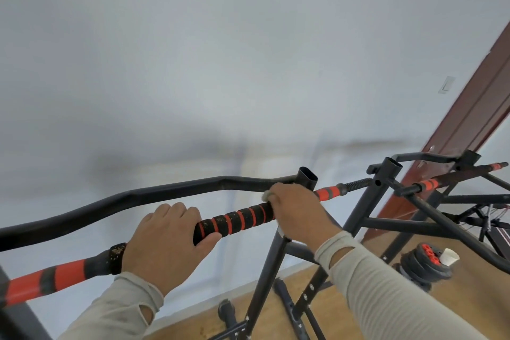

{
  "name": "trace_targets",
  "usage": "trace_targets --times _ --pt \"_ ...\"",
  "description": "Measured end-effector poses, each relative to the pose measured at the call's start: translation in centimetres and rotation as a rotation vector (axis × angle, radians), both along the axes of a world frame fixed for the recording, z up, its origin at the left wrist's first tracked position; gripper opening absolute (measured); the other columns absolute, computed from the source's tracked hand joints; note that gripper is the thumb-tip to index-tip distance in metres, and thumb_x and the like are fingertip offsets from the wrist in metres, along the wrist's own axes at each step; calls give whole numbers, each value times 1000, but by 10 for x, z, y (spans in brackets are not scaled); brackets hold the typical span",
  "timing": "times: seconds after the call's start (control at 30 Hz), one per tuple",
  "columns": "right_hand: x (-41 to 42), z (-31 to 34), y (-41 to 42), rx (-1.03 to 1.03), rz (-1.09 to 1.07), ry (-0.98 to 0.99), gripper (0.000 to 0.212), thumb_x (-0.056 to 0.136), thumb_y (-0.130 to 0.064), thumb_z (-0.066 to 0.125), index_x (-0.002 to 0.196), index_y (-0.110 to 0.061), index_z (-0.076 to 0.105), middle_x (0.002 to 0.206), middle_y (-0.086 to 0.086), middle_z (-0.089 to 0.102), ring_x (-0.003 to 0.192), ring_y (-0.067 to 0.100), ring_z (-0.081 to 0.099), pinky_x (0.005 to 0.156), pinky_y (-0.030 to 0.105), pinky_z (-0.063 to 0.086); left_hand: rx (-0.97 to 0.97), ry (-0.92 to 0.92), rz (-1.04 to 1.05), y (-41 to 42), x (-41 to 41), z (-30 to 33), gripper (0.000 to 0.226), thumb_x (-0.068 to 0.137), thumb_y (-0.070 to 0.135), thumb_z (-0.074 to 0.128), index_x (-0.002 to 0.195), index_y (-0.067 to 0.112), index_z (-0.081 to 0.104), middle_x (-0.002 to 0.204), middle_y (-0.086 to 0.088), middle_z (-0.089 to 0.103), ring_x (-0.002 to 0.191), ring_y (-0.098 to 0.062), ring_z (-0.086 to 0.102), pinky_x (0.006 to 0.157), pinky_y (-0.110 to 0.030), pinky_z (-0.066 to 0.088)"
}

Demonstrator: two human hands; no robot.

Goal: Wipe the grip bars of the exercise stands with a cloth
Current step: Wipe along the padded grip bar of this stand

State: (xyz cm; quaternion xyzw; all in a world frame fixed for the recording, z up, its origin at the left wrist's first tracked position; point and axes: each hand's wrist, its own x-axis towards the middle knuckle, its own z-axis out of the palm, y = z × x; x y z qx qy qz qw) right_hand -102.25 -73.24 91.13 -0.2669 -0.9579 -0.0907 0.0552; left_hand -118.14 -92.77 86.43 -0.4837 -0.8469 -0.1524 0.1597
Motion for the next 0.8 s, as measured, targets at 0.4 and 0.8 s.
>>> trace_targets --times 0.4,0.8 --pt "28 1 33 126 75 -19 43 86 -3 57 112 -37 56 81 -14 57 91 18 62 77 35 57 -22 -27 11 -2 4 6 44 84 76 41 88 35 55 77 13 52 74 -11 48 73 -27 44" --pt "-9 -21 -45 -45 153 287 26 94 -13 64 115 -27 66 97 -6 72 98 17 64 95 35 52 -46 -21 24 -2 5 4 45 85 78 40 94 36 55 82 13 52 78 -10 50 78 -25 48"
